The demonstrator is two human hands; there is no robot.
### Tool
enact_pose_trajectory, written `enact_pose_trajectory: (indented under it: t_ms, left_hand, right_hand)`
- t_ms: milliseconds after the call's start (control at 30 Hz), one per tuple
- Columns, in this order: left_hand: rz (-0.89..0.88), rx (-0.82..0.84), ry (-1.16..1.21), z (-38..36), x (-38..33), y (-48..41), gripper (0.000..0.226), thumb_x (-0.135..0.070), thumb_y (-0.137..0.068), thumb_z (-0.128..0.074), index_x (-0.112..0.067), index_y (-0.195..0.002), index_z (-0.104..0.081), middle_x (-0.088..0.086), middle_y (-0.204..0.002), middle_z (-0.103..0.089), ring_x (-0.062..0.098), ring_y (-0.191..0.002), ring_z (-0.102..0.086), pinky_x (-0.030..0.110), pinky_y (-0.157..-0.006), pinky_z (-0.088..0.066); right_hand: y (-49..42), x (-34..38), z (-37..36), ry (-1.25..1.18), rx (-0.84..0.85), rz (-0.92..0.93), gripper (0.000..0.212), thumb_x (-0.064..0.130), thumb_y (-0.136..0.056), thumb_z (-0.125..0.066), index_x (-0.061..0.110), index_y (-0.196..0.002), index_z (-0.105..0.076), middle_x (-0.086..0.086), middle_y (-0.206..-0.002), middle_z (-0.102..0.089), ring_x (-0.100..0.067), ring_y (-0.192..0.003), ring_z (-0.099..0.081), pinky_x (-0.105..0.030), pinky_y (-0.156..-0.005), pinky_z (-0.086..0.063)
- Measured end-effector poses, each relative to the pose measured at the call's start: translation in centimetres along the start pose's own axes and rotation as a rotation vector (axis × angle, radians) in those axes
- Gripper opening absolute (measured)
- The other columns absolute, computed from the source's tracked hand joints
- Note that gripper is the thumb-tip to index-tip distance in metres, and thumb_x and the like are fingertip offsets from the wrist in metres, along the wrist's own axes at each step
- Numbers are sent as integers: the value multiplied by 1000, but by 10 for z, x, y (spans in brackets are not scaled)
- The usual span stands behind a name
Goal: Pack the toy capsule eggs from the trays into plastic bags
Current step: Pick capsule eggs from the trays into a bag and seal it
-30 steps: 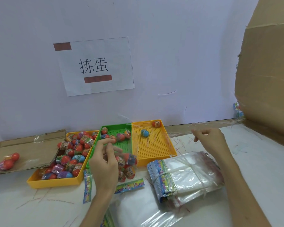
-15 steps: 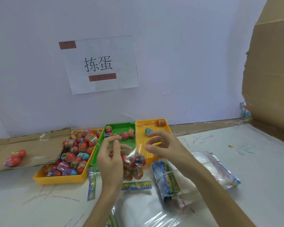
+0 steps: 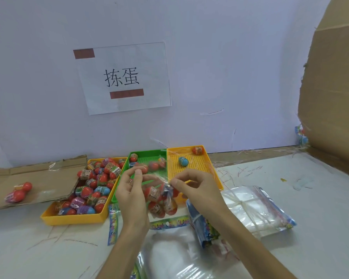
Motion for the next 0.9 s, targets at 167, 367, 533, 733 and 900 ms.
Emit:
enact_pose_trajectory:
  t_ms: [167, 367, 533, 733, 900]
  left_hand:
    - [114, 115, 126, -6, -4, 6, 19, -32, -102, -56, -15, -105, -64, 12, -92, -78, 24, -81, -77, 25, -54, -58]
    - [133, 276, 109, -8, -2, 5, 51, -43, -84, -64, -2, -114, -65, 13, -110, -75, 20, -92, -73, 23, -68, -60]
    - [95, 325, 34, -5, 4, 4, 7, -29, -79, -70, -26, -83, -75, 5, -103, -77, 18, -88, -73, 26, -68, -59]
    - [106, 328, 43, -5, 5, 3, 5, -24, -87, -67, -20, -88, -65, 6, -109, -77, 22, -87, -71, 29, -63, -59]
    - [90, 403, 16, -9, 7, 7, 8, -25, -100, -60, -23, -92, -59, 4, -107, -77, 22, -77, -75, 32, -52, -58]
  right_hand:
    - [-1, 2, 6, -59, -105, -40, 15, 20, -91, -74, 25, -77, -76, 7, -78, -74, -11, -76, -71, -32, -67, -63]
    - [-4, 4, 15, -148, -188, -104, 11, 22, -91, -74, 22, -81, -76, 4, -78, -75, -9, -74, -70, -21, -64, -56]
    - [-6, 2, 17, -148, -231, -137, 10, 25, -91, -73, 23, -82, -76, 4, -81, -76, -13, -81, -72, -23, -67, -55]
    - [-9, 1, 20, -149, -239, -137, 9, 25, -91, -74, 20, -84, -76, 5, -82, -76, -10, -80, -72, -21, -64, -55]
    - [-9, 2, 23, -217, -243, -135, 13, 19, -93, -72, 18, -80, -76, -2, -80, -76, -13, -74, -72, -24, -59, -57]
Point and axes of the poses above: each hand's wrist, its own y-axis away from the middle knuckle, its own z-axis out of the back of the hand, x = y × z, the point moved 1 cm from there along -y, towards the middle knuckle
